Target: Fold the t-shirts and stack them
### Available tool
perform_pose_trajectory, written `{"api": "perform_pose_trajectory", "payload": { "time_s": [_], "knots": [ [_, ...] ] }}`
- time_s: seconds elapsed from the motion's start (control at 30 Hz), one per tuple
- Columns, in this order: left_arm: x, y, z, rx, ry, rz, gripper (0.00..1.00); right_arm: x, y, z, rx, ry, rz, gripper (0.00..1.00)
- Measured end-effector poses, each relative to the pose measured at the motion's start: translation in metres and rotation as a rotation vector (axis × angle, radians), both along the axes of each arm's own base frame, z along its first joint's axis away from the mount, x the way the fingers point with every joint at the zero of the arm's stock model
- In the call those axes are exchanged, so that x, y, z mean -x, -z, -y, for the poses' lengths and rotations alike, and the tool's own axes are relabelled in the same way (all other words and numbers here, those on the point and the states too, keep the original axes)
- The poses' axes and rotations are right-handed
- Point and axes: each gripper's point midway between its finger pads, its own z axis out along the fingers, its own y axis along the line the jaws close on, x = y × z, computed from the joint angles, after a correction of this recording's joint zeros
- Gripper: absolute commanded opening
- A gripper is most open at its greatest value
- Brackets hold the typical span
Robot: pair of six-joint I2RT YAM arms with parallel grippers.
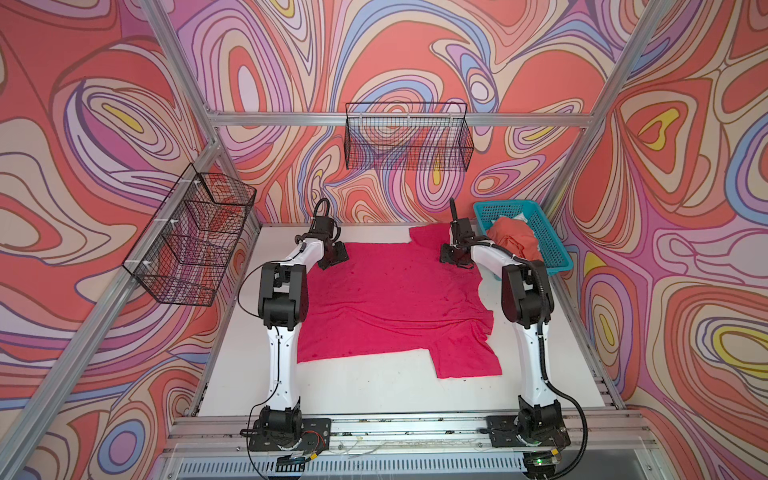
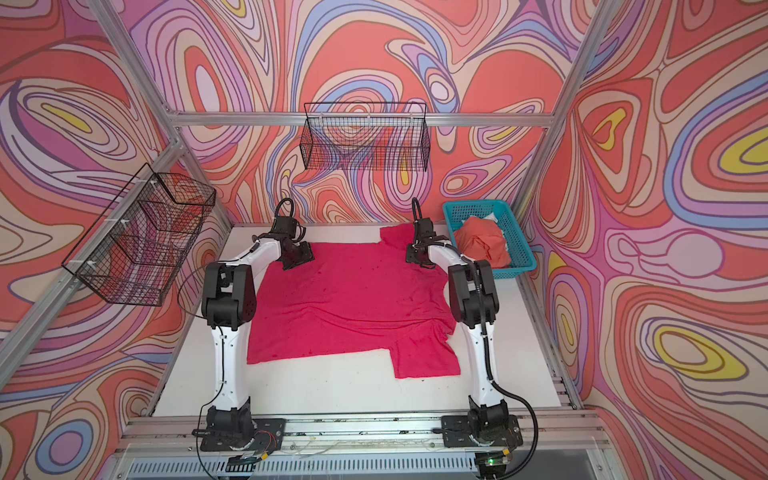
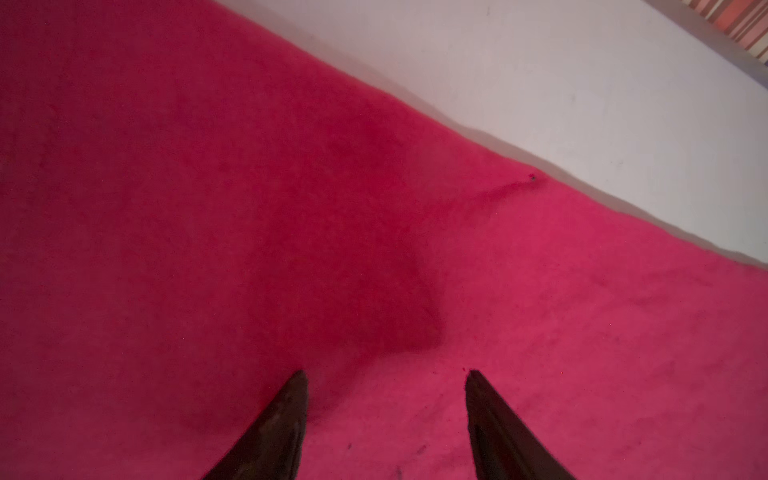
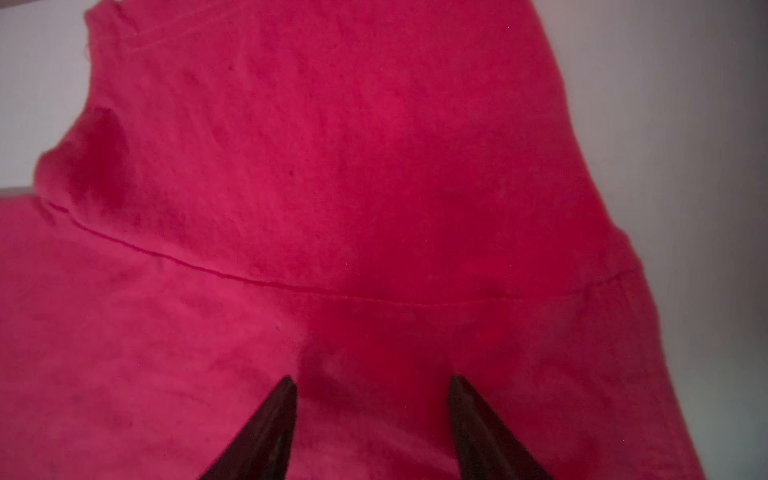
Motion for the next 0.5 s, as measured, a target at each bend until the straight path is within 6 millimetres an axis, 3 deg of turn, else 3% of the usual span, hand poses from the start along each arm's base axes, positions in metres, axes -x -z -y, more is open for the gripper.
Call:
{"api": "perform_pose_trajectory", "payload": {
  "time_s": [0.1,0.37,0.5],
  "knots": [
    [0.013,0.002,0.0,0.009,-0.01,-0.017,0.57,0.021,0.0,0.003,0.001,-0.012,-0.023,0.62],
    [0.1,0.006,-0.001,0.063,-0.053,-0.121,0.55,0.042,0.001,0.003,0.001,-0.035,-0.028,0.62],
    [0.132,0.006,-0.001,0.085,-0.065,-0.144,0.55,0.053,0.0,0.0,-0.014,-0.047,-0.041,0.62]
  ]
}}
